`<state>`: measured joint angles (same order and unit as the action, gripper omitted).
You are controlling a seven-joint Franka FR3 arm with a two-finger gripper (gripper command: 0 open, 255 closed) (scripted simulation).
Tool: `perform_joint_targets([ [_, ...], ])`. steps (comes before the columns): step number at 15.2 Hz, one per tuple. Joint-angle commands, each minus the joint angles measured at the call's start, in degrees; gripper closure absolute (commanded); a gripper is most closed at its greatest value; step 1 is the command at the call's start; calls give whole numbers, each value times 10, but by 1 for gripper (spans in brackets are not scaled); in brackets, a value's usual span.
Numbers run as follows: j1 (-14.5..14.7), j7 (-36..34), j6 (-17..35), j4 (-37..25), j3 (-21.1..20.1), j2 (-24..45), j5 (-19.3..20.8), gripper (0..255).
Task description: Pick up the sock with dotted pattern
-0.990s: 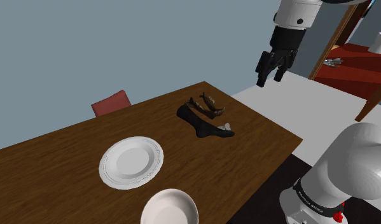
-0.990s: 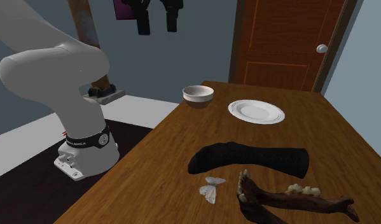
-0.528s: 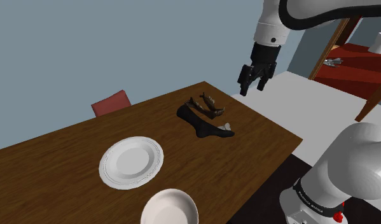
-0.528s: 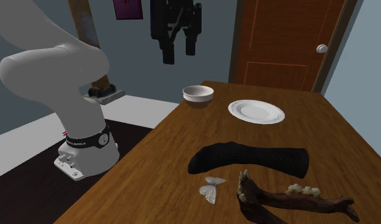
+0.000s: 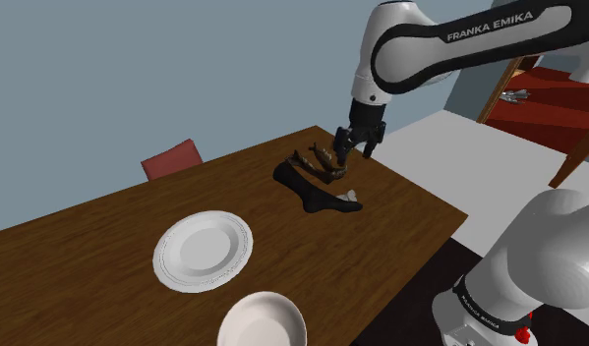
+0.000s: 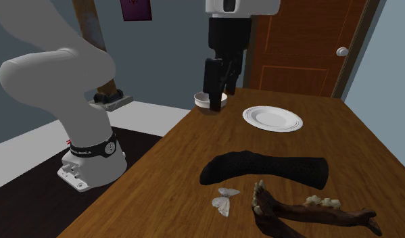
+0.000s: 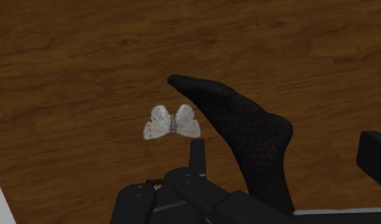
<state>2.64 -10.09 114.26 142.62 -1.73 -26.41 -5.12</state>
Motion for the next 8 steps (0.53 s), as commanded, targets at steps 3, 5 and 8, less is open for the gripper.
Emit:
perform_joint_targets([
  [3, 3, 1, 74, -8, -3, 81, -7, 0],
  [5, 5, 0, 107, -19, -5, 126, -11, 0],
  [8, 8, 0, 152, -42, -8, 194, -16, 0],
])
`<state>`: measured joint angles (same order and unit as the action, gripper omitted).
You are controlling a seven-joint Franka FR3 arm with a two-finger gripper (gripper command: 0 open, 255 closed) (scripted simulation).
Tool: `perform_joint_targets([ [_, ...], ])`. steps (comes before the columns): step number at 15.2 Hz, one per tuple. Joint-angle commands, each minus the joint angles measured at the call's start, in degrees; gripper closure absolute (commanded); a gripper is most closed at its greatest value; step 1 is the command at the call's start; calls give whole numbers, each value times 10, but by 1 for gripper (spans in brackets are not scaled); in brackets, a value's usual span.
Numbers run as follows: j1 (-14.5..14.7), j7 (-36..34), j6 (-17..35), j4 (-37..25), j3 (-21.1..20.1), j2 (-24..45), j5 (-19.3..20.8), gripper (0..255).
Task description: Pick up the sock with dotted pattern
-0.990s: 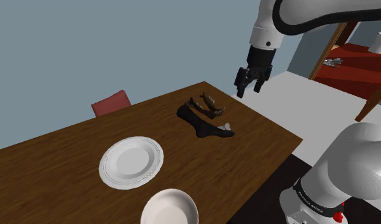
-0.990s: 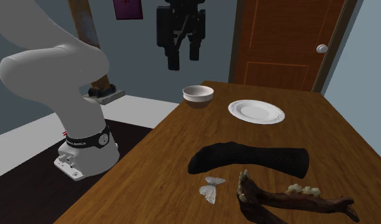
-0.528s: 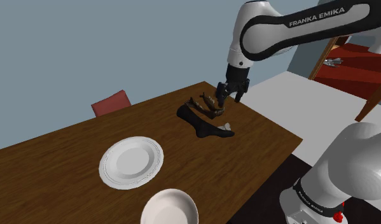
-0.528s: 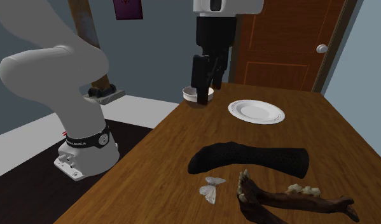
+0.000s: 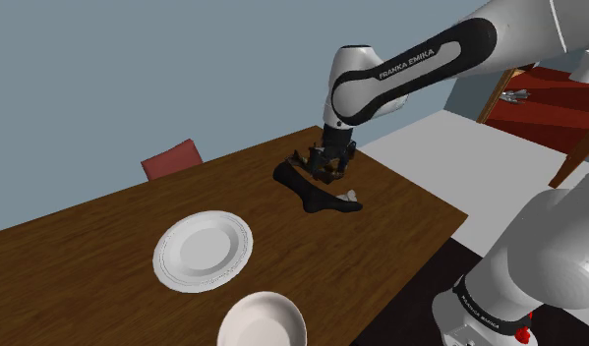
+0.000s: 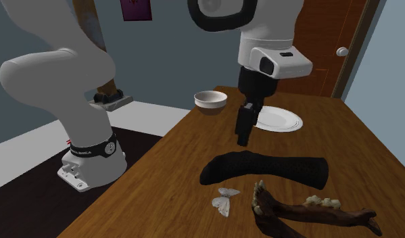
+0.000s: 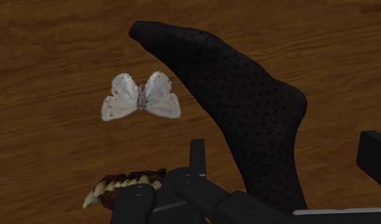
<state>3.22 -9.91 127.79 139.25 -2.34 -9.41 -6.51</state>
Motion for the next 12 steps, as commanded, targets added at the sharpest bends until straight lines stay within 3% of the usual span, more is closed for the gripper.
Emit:
perform_joint_targets([
  [1, 3, -2, 31, -17, -3, 48, -4, 0],
  [5, 6, -2, 76, -58, -6, 134, -9, 0],
  [12, 7, 4, 128, -47, -7, 176, -14, 0],
])
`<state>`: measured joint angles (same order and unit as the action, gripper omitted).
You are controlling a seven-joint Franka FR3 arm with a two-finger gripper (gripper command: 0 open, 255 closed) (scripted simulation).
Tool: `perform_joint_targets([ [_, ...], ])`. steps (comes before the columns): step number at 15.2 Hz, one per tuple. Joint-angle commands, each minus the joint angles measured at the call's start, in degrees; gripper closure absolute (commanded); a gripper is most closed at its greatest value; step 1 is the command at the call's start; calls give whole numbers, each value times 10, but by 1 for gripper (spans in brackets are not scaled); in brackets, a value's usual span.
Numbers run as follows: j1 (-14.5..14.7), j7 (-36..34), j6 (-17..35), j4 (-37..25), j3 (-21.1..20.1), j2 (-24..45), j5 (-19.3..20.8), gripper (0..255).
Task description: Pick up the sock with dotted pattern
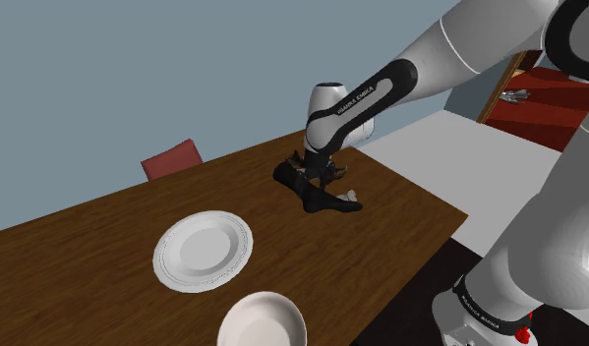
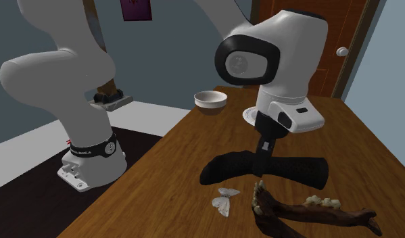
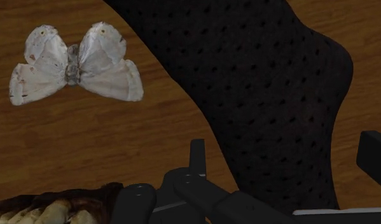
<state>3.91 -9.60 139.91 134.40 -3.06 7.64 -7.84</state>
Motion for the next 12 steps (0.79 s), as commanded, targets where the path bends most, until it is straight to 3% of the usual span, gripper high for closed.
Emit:
perform_joint_targets([
  [1, 0, 2, 12, 3, 0, 9, -1, 0],
  [2, 0, 2, 11, 2, 0, 9, -1, 0],
  [3, 0, 1, 12, 2, 0, 10, -1, 255],
  [12, 0, 2, 11, 2, 0, 9, -1, 255],
])
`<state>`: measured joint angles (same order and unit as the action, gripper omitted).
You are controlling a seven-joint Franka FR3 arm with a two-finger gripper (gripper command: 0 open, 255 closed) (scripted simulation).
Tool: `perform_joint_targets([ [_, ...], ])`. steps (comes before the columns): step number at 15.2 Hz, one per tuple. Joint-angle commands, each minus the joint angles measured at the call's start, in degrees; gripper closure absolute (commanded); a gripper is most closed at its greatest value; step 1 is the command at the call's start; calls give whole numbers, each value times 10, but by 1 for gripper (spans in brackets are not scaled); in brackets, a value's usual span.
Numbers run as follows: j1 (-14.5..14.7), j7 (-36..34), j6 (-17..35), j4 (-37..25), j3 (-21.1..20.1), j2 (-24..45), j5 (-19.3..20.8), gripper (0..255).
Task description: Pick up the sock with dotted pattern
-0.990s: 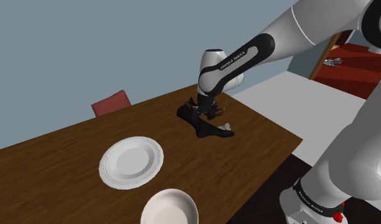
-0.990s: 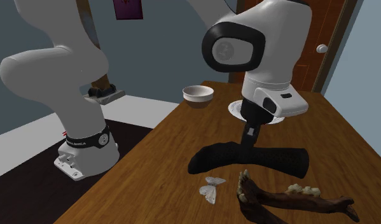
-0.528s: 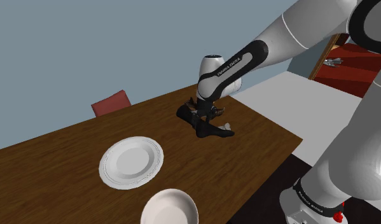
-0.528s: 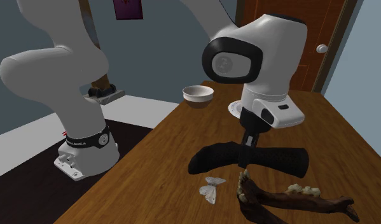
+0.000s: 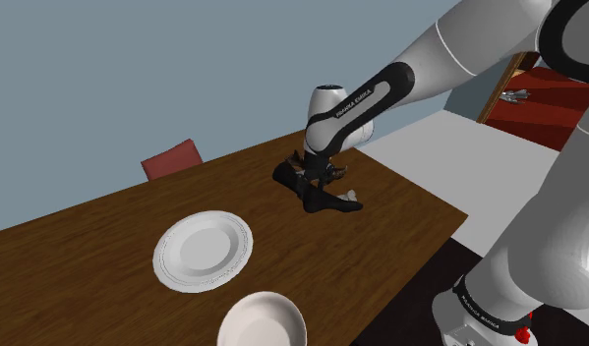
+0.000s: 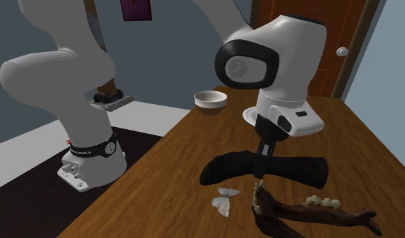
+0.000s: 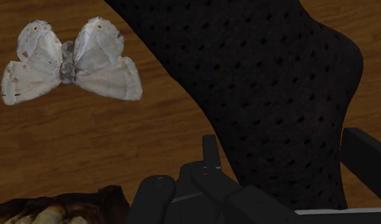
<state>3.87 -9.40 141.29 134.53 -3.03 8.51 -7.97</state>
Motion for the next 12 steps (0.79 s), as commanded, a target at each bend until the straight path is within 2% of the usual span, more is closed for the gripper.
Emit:
perform_joint_targets([
  [1, 0, -1, -10, 0, 0, -6, 1, 255],
  [12, -1, -11, -93, -20, 1, -69, 7, 255],
])
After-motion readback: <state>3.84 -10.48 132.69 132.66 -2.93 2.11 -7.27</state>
